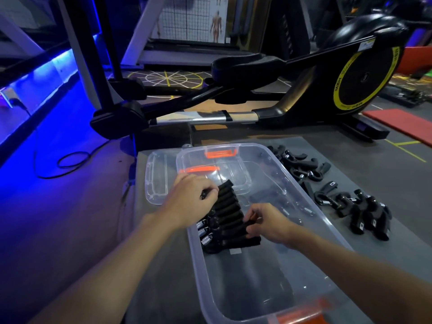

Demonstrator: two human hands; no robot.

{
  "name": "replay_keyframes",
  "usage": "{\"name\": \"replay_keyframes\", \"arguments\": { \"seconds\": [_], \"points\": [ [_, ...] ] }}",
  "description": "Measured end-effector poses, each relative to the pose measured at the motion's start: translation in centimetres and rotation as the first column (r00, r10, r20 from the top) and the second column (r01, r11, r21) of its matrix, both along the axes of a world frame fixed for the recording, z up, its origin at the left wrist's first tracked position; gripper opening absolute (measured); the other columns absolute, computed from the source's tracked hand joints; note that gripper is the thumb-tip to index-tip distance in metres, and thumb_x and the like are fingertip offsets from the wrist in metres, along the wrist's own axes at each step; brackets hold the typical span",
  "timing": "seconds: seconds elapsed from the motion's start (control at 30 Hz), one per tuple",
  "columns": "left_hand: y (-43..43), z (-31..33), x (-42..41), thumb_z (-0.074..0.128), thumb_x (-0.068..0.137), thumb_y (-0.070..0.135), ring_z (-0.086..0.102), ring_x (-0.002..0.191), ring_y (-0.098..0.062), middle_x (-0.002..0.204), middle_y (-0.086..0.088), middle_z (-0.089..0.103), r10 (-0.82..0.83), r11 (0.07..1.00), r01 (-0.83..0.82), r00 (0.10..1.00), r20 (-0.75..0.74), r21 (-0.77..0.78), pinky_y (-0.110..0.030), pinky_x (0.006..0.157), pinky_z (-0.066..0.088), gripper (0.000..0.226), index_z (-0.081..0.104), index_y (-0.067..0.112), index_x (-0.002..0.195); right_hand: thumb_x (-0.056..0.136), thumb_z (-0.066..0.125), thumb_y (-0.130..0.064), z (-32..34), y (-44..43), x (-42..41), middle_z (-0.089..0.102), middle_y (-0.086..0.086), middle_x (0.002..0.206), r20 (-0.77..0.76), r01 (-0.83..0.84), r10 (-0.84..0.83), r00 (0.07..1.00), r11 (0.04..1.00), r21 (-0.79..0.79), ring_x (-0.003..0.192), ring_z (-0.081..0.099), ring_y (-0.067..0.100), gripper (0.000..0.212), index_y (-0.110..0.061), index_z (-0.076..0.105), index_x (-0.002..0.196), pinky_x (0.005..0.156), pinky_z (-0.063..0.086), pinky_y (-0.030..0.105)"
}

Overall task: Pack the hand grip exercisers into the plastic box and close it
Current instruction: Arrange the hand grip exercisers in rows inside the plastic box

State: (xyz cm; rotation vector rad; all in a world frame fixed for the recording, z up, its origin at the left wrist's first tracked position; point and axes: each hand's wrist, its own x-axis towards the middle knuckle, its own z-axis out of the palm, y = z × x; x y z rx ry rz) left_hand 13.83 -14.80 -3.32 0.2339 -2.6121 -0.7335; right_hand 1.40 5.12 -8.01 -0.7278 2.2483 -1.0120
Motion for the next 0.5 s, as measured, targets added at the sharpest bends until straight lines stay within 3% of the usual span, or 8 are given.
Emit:
{"name": "replay_keyframes", "arguments": {
  "seconds": [0.1, 0.23, 0.37, 0.5],
  "points": [
    [0.0, -0.1, 0.0, 0.053, 0.091, 0.026, 0.051, 0.099, -0.007, 0.093, 0.014, 0.069, -0.002, 1.000, 0.002, 1.000, 0.011, -0.015, -0.016, 0.092, 0.018, 0.019, 0.072, 0.026, 0.091, 0.073, 0.071, 0.006, -0.7, -0.5, 0.4, 0.057, 0.001, 0.075, -0.120, -0.043, 0.055, 0.991, 0.994, 0.097, 0.063, 0.058, 0.012, 0.028, -0.019, 0.059, 0.076, 0.068, 0.059, 0.032],
    [0.0, -0.2, -0.1, 0.051, 0.091, 0.028, 0.052, 0.099, -0.006, 0.092, 0.017, 0.068, -0.009, 0.999, 0.009, 1.000, 0.004, -0.043, -0.017, 0.093, 0.018, 0.020, 0.072, 0.027, 0.090, 0.074, 0.074, -0.004, -1.2, -1.1, 0.9, 0.053, -0.013, 0.077, -0.285, -0.094, 0.148, 0.947, 0.977, 0.193, 0.067, 0.050, -0.001, 0.028, -0.020, 0.055, 0.086, 0.055, 0.040, 0.007],
    [-0.2, -0.4, -0.2, 0.042, 0.087, 0.036, 0.054, 0.098, -0.006, 0.088, 0.018, 0.067, -0.020, 0.999, 0.021, 1.000, 0.009, -0.050, -0.014, 0.094, 0.017, 0.030, 0.071, 0.028, 0.089, 0.076, 0.076, -0.010, -1.9, -1.5, 0.6, 0.054, 0.000, 0.092, -0.377, -0.086, 0.168, 0.911, 0.970, 0.225, 0.079, 0.052, 0.016, 0.030, -0.014, 0.048, 0.087, 0.060, 0.042, 0.020],
    [-0.2, -0.6, -0.2, 0.040, 0.086, 0.037, 0.054, 0.098, -0.004, 0.088, 0.019, 0.066, -0.023, 0.998, 0.024, 1.000, 0.012, -0.062, -0.013, 0.095, 0.015, 0.032, 0.071, 0.029, 0.088, 0.076, 0.077, -0.020, -2.7, -1.4, 0.4, 0.046, -0.002, 0.097, -0.425, -0.115, 0.244, 0.872, 0.945, 0.307, 0.081, 0.048, 0.016, 0.037, -0.020, 0.040, 0.081, 0.064, 0.037, 0.021]
  ]
}}
